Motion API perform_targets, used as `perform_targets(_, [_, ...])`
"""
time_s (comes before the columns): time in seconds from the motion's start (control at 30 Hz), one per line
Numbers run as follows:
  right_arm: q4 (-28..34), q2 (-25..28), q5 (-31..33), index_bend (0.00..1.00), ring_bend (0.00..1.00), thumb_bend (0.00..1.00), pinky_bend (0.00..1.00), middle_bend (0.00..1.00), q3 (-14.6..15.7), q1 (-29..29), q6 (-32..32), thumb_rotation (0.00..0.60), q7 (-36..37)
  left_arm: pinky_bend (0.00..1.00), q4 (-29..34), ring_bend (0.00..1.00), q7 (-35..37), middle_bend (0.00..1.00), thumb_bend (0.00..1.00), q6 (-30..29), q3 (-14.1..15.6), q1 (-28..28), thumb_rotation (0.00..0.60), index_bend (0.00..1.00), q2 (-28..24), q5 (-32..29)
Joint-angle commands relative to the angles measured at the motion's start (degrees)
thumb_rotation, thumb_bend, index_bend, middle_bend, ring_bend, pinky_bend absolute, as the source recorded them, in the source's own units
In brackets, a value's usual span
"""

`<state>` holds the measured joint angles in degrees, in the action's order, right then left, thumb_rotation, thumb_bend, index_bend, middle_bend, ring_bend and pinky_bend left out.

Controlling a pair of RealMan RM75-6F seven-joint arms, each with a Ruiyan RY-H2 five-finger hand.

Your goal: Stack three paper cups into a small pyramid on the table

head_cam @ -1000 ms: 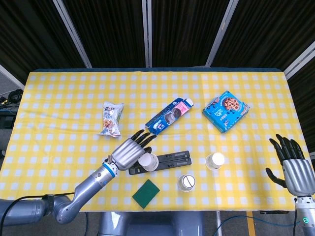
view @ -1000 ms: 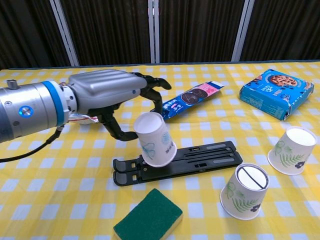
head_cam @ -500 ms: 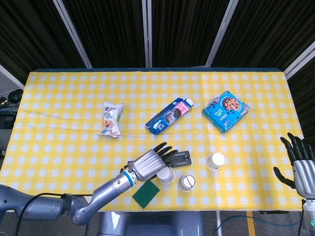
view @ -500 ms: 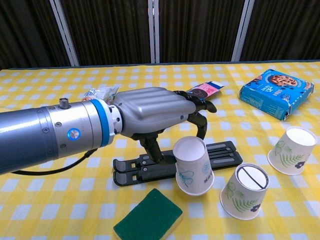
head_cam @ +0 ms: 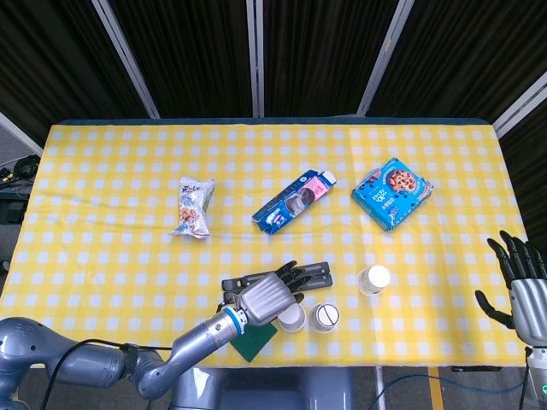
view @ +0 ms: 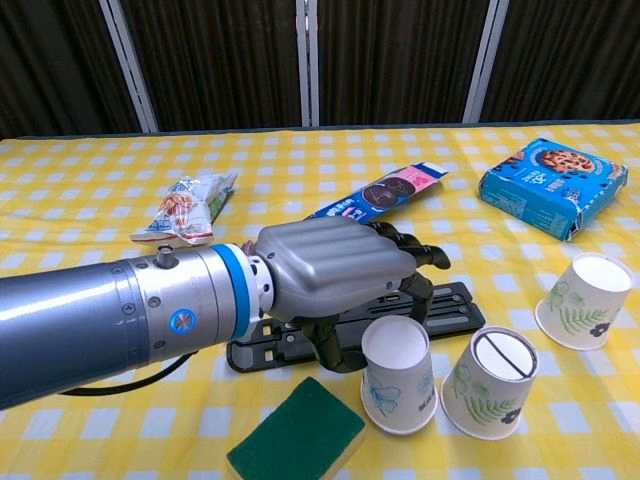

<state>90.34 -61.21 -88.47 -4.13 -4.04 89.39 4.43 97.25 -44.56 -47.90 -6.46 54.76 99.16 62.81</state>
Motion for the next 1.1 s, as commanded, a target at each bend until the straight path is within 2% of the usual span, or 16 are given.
perform_targets(0.03, [0.03, -0.06, -0.04, 0.12, 0.0, 0.2, 0.0, 0.0, 0.02, -0.05, -0.14, 0.6, -0.17, 0.0, -0.06, 0.0, -0.54, 0.0, 0.32, -0.57, 0.5, 0.15, 0.6, 0.38, 0.18, -0.34])
perform_targets(0.1, [0.08, -0.1, -0.13, 0.12, 0.0, 0.2, 0.0, 0.0, 0.07, -0.07, -0.21, 0.6, -0.29, 0.0, 0.07, 0.0, -0.88, 0.0, 0.27, -1.05, 0.77, 0.15, 0.6, 0.32, 0.08, -0.55])
perform_targets(0.17, [0.15, -0.15, -0.27, 0.12, 0.0, 0.2, 0.0, 0.0, 0.13, -0.07, -0.24, 0.6, -0.45, 0.0, 0.43, 0.0, -0.98, 0.0, 0.23, -1.67, 0.98, 0.06, 0.6, 0.21, -0.05, -0.82])
perform_targets(0.27, [0.22, -0.17, -0.47, 0.12, 0.0, 0.2, 0.0, 0.0, 0.16, -0.08, -0.21, 0.6, -0.61, 0.0, 0.94, 0.0, -0.78, 0.0, 0.2, -2.55, 1.29, -0.23, 0.6, 0.07, -0.33, -0.78])
perform_targets(0.33, [0.25, -0.21, -0.55, 0.12, 0.0, 0.2, 0.0, 0.0, 0.17, -0.06, -0.16, 0.6, -0.81, 0.0, 1.19, 0.0, -0.63, 0.0, 0.2, -3.33, 1.58, -0.55, 0.6, 0.02, -0.64, -0.46])
perform_targets(0.63, [0.34, -0.54, -0.42, 0.12, 0.0, 0.2, 0.0, 0.0, 0.09, -0.07, -0.35, 0.6, -1.86, 0.0, 4.02, 0.0, 5.06, 0.0, 0.2, -11.48, 3.35, -5.96, 0.6, 0.0, -5.44, 4.59])
perform_targets(0.83, [0.26, -0.83, -0.17, 0.12, 0.0, 0.2, 0.0, 0.0, -0.06, -0.22, -0.67, 0.6, -2.38, 0.0, 6.19, 0.0, 11.0, 0.0, 0.2, -21.38, 7.22, -13.16, 0.6, 0.0, -13.57, 12.2])
perform_targets(1.03, [0.28, -1.18, -0.27, 0.12, 0.0, 0.19, 0.0, 0.0, -0.04, -0.82, -1.72, 0.6, -2.8, 0.0, 5.88, 0.0, 16.03, 0.0, 0.19, -29.55, 11.61, -20.67, 0.6, 0.0, -20.34, 14.95])
perform_targets(1.1, [0.27, -1.38, -0.6, 0.12, 0.0, 0.17, 0.0, 0.0, 0.19, -1.28, -2.58, 0.6, -2.77, 0.0, 4.23, 0.0, 17.63, 0.0, 0.19, -33.6, 13.92, -24.37, 0.6, 0.0, -22.75, 16.53])
